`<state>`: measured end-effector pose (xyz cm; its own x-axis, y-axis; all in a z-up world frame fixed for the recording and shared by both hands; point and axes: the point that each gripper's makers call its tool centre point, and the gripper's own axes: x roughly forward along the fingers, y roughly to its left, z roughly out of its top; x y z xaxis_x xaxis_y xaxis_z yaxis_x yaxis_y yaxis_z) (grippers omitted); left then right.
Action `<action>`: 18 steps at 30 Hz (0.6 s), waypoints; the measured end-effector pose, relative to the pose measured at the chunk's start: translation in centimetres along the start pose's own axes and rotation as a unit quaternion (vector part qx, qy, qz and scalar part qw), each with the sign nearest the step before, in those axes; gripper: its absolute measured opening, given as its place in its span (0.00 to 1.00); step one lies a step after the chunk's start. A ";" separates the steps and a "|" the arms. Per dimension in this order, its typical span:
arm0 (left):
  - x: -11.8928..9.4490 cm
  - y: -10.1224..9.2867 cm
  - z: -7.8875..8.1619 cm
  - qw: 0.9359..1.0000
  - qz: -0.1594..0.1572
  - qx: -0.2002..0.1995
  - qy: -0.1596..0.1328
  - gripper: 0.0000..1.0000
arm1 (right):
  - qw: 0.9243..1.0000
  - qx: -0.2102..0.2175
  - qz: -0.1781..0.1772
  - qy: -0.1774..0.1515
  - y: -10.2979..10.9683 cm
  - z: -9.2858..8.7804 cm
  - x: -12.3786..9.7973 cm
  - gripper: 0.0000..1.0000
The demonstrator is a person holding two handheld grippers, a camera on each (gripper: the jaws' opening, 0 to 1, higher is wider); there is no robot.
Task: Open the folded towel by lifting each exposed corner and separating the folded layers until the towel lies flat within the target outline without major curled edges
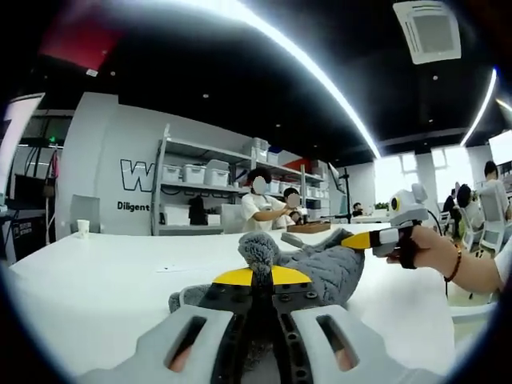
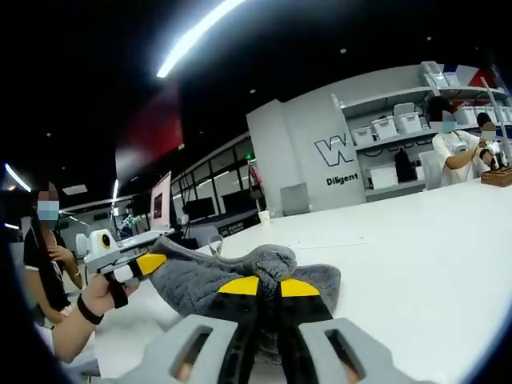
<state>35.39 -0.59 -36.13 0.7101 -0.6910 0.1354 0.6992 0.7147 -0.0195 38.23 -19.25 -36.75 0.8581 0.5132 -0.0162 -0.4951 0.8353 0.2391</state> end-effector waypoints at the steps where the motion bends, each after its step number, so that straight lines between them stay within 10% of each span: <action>1: -0.1 0.0 -0.1 1.000 0.000 0.002 0.002 0.02 | 1.000 0.000 0.001 0.000 0.0 0.0 0.0 0.00; 18: -1.2 -0.6 -0.5 1.000 -0.005 0.000 0.002 0.02 | 1.000 -0.007 0.008 -0.006 0.9 -0.2 -1.0 0.00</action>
<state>34.18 -0.26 -36.73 0.7027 -0.6990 0.1326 0.7068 0.7072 -0.0176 36.91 -18.90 -36.73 0.8513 0.5246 -0.0007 -0.5109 0.8293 0.2263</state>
